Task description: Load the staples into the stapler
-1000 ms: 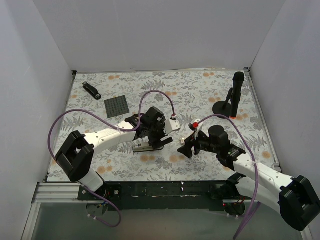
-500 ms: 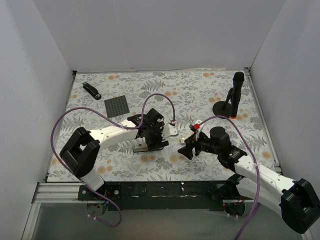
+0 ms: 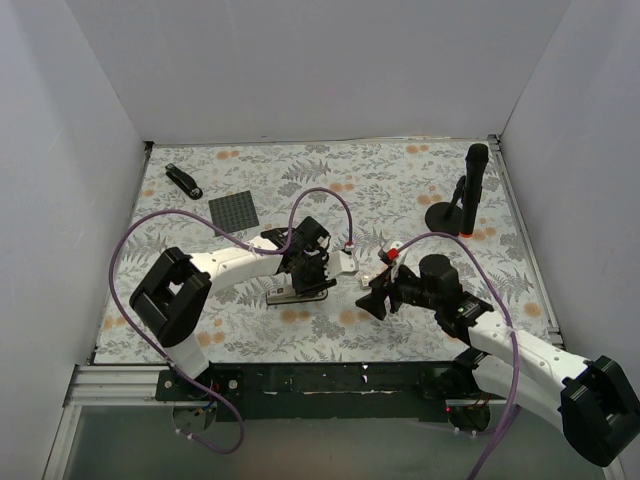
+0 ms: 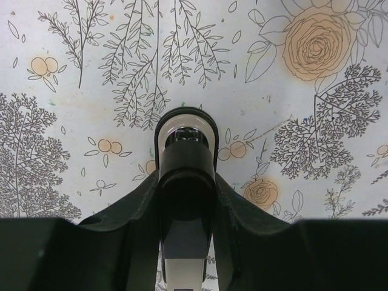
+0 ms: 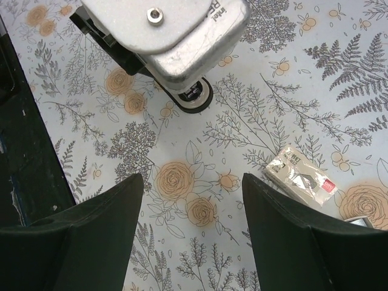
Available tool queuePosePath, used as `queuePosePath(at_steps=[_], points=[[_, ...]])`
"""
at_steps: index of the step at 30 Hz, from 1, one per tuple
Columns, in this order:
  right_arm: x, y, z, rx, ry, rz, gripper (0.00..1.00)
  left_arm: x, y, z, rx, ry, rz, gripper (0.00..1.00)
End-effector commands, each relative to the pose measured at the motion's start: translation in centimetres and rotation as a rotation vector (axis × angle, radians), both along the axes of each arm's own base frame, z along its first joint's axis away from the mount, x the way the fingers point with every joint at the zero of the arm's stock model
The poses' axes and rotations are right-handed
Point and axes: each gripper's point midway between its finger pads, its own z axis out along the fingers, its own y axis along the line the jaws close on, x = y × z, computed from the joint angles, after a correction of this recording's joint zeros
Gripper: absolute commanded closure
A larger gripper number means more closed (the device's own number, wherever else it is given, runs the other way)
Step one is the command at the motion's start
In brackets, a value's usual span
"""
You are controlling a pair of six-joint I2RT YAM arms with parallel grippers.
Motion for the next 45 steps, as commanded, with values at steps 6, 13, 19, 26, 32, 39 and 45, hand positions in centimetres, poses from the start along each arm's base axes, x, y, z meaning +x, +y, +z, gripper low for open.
queuePosePath(at_steps=[6, 13, 19, 26, 32, 39, 45], points=[[0.5, 1.2, 0.9, 0.049, 0.025, 0.0, 0.28, -0.5, -1.9, 4.1, -0.171, -0.044, -0.059, 0.87], [1.5, 2.1, 1.4, 0.117, 0.187, -0.118, 0.29, -1.9, -2.2, 8.3, -0.346, -0.123, -0.088, 1.0], [1.0, 4.4, 3.7, 0.276, 0.295, -0.094, 0.3, -2.9, -2.3, 10.8, -0.461, -0.181, -0.09, 1.0], [0.6, 6.4, 5.0, 0.309, 0.341, -0.061, 0.3, -2.7, -2.3, 11.1, -0.497, -0.212, -0.078, 1.0], [1.3, 6.6, 5.1, 0.314, 0.35, -0.109, 0.32, -2.8, -2.7, 11.3, -0.508, -0.2, -0.085, 1.0], [1.9, 6.4, 3.3, 0.29, 0.397, -0.179, 0.48, -3.2, -2.8, 12.3, -0.544, -0.207, -0.097, 1.0], [2.1, 6.7, 3.3, 0.303, 0.407, -0.186, 0.57, -3.7, -3.2, 12.9, -0.573, -0.194, -0.118, 1.0]])
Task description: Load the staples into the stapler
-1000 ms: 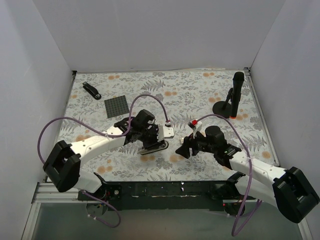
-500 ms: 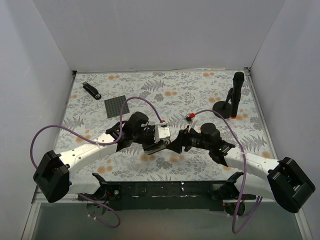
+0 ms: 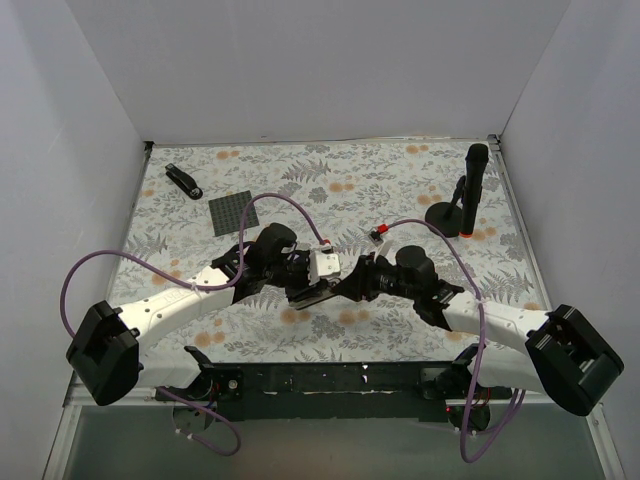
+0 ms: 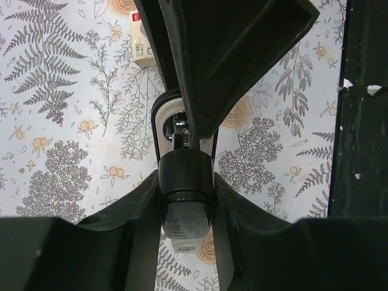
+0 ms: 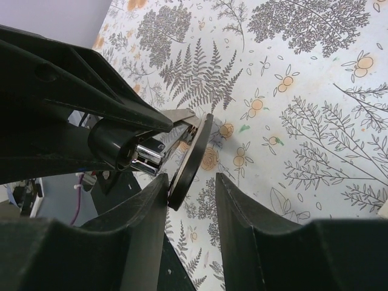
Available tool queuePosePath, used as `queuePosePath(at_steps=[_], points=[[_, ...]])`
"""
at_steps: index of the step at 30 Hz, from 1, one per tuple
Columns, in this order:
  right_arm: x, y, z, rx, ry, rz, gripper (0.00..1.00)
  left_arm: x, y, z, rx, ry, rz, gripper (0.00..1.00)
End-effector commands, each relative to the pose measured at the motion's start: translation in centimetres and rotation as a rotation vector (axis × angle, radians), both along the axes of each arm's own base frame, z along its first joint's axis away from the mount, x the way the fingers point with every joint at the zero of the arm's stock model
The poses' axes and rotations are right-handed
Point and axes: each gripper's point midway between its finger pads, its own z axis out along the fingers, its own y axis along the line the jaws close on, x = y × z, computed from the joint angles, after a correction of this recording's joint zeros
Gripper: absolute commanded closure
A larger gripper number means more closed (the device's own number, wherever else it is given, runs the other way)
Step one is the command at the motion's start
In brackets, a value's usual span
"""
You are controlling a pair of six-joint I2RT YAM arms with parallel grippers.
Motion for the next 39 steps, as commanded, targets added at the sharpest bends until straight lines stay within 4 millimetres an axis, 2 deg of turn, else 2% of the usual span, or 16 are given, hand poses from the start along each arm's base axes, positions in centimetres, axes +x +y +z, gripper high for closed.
queuePosePath(at_steps=[1, 5, 8, 9, 11, 13, 19, 20, 25, 27, 28, 30, 35, 37, 38, 39], points=[[1.2, 0.7, 1.7, 0.038, -0.039, -0.036, 0.58, -0.2, -1.6, 4.1, -0.142, -0.065, -0.055, 1.0], [1.2, 1.1, 1.6, 0.038, -0.021, -0.029, 0.63, -0.2, -1.8, 4.6, -0.164, -0.071, -0.058, 1.0], [1.3, 1.1, 1.5, 0.034, -0.013, -0.036, 0.77, -0.1, -1.8, 4.8, -0.172, -0.081, -0.05, 1.0], [1.4, 0.9, 1.4, 0.026, -0.013, -0.044, 0.89, 0.0, -1.7, 4.9, -0.173, -0.09, -0.041, 1.0], [1.5, 0.6, 1.6, 0.021, -0.022, -0.065, 0.98, 0.2, -1.5, 5.5, -0.186, -0.106, -0.024, 1.0], [2.2, -0.4, 1.1, -0.013, -0.017, -0.119, 0.99, 0.6, -1.0, 6.3, -0.203, -0.148, 0.011, 1.0], [3.5, -3.7, 1.7, 0.001, -0.032, -0.237, 0.99, 2.4, 0.7, 7.3, -0.24, -0.243, 0.162, 1.0], [3.6, -4.2, 2.1, 0.012, -0.042, -0.254, 0.99, 2.9, 1.0, 8.0, -0.267, -0.255, 0.212, 1.0], [4.6, -6.6, 1.6, -0.006, -0.022, -0.328, 0.99, 4.1, 3.3, 6.8, -0.313, -0.193, 0.415, 1.0], [4.5, -7.0, 1.5, -0.002, -0.02, -0.332, 0.99, 5.3, 4.4, 7.5, -0.389, -0.182, 0.554, 1.0], [4.7, -7.4, 1.5, -0.001, -0.02, -0.346, 0.99, 5.7, 5.2, 6.6, -0.391, -0.165, 0.615, 1.0], [4.8, -7.7, 1.6, 0.003, -0.023, -0.349, 0.99, 6.9, 6.8, 7.0, -0.463, -0.136, 0.762, 1.0], [5.0, -8.3, 2.0, 0.016, -0.034, -0.342, 0.99, 7.4, 9.0, 4.1, -0.552, -0.038, 0.96, 1.0], [5.0, -8.4, 2.5, 0.026, -0.047, -0.336, 0.99, 8.0, 10.5, 4.2, -0.647, 0.002, 1.078, 1.0], [4.9, -8.5, 2.5, 0.021, -0.044, -0.337, 0.99, 7.9, 11.3, 2.6, -0.652, 0.037, 1.136, 1.0], [5.0, -8.6, 2.7, 0.022, -0.051, -0.342, 0.99, 8.3, 12.4, 2.1, -0.675, 0.053, 1.197, 1.0]])
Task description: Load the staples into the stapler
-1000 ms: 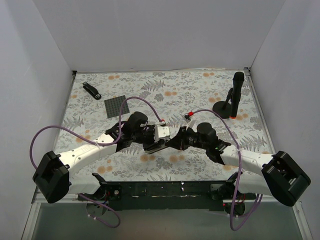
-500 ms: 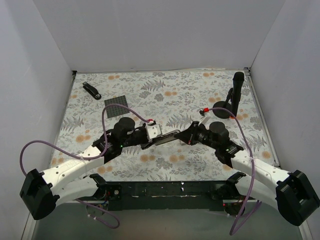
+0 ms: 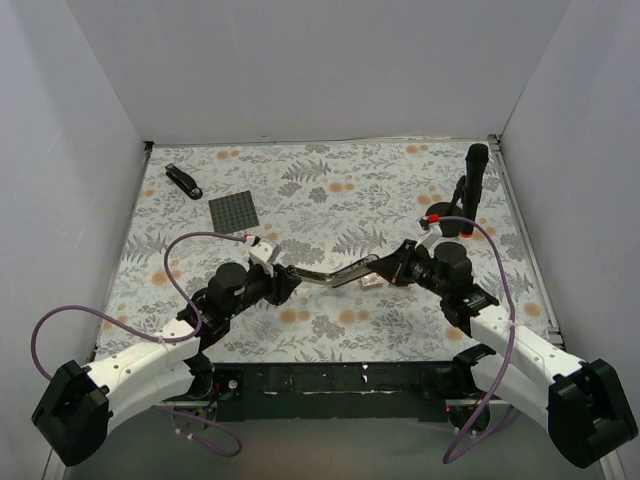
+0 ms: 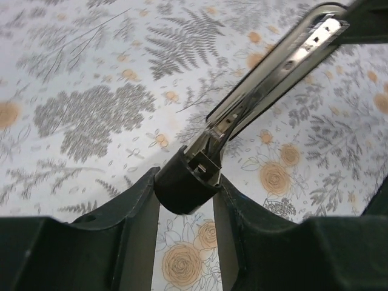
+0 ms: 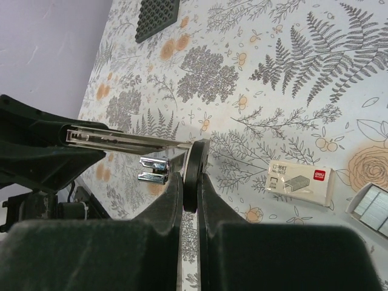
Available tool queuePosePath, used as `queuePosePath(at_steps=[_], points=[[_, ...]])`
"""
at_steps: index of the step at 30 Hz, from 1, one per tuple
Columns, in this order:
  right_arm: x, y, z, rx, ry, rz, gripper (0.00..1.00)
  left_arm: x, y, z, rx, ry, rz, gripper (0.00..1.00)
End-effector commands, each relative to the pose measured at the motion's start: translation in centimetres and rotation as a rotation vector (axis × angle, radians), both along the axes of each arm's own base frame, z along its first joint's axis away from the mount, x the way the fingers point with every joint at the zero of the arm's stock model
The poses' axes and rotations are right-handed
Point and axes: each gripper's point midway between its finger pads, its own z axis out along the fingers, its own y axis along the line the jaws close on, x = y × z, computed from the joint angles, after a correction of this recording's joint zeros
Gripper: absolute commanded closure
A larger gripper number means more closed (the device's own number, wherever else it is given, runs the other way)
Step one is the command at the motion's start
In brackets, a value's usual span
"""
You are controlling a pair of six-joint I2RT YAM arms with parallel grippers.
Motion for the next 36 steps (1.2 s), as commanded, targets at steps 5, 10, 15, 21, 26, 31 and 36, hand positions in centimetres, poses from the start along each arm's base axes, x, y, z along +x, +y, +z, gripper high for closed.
queuePosePath(at_steps=[5, 10, 15, 21, 26, 31, 36], points=[[0.4, -1.2, 1.2, -0.007, -0.066, -0.016, 0.99, 4.9, 9.5, -1.9, -0.45, 0.194, 0.727, 1.0], [0.2, -1.3, 1.4, 0.015, -0.072, -0.02, 0.99, 4.4, 10.8, -4.1, -0.596, 0.303, 0.814, 0.96], [0.0, -1.1, 1.0, 0.055, -0.059, -0.022, 0.99, 4.3, 10.3, -4.5, -0.694, 0.404, 0.816, 0.84], [0.3, -1.0, 1.3, 0.059, -0.062, -0.027, 0.99, 4.8, 8.0, 0.1, -0.693, 0.379, 0.678, 0.55], [0.4, -0.8, 0.9, 0.102, -0.014, -0.049, 0.99, 3.8, 3.6, 3.4, -0.686, 0.484, 0.455, 0.46], [0.5, -0.6, 0.3, 0.118, 0.02, -0.056, 0.99, 3.0, 1.5, 2.4, -0.667, 0.533, 0.395, 0.5], [0.7, -0.9, -0.2, 0.111, 0.033, -0.078, 0.99, 3.2, 1.4, -0.6, -0.663, 0.574, 0.425, 0.57]])
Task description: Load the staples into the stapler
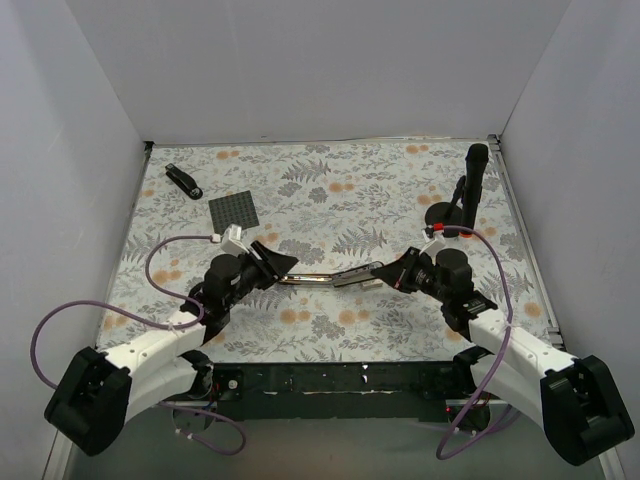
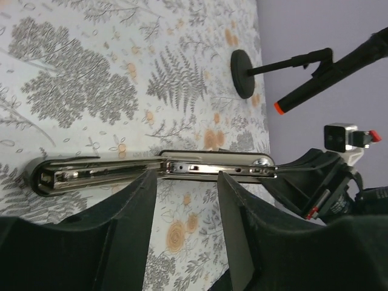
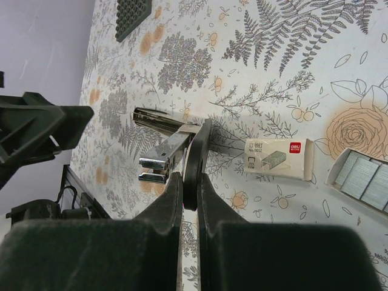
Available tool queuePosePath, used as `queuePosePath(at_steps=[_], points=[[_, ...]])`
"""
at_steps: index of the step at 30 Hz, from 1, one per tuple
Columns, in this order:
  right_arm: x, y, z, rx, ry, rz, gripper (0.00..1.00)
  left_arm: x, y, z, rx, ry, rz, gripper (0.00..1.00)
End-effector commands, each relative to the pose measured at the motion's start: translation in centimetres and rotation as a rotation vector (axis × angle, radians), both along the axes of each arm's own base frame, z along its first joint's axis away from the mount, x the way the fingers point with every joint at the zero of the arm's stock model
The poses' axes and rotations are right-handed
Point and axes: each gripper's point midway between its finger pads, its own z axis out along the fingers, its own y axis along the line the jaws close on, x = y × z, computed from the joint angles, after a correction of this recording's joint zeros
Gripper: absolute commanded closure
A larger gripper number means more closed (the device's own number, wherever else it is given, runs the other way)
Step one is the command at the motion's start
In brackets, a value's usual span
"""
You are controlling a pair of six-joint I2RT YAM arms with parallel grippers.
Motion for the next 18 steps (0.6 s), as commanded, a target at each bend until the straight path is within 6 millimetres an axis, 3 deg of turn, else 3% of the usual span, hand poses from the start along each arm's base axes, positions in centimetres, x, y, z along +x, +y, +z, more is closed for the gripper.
queuePosePath(at_steps=[1, 4, 10, 15, 18], points=[[0.8, 0.5, 2.2, 0.068, -0.067, -0.012, 0.99, -0.2, -0.4, -2.6, -0.01, 0.042, -0.011, 0.58], [0.7, 0.3, 1.2, 0.052, -0.045, -0.022, 0.99, 0.4, 0.0, -4.4, 0.026, 0.081, 0.025, 0.6], [0.4, -0.2, -0.9, 0.058, 0.008, -0.06, 0.99, 2.1, 1.2, -6.1, 0.079, 0.09, 0.124, 0.64], [1.9, 0.1, -0.6, 0.067, -0.007, -0.085, 0.99, 3.5, 1.9, -7.5, 0.142, 0.104, 0.158, 0.64], [3.7, 0.7, 0.0, 0.051, -0.031, -0.087, 0.99, 4.9, 2.7, -7.2, 0.168, 0.079, 0.198, 0.66]])
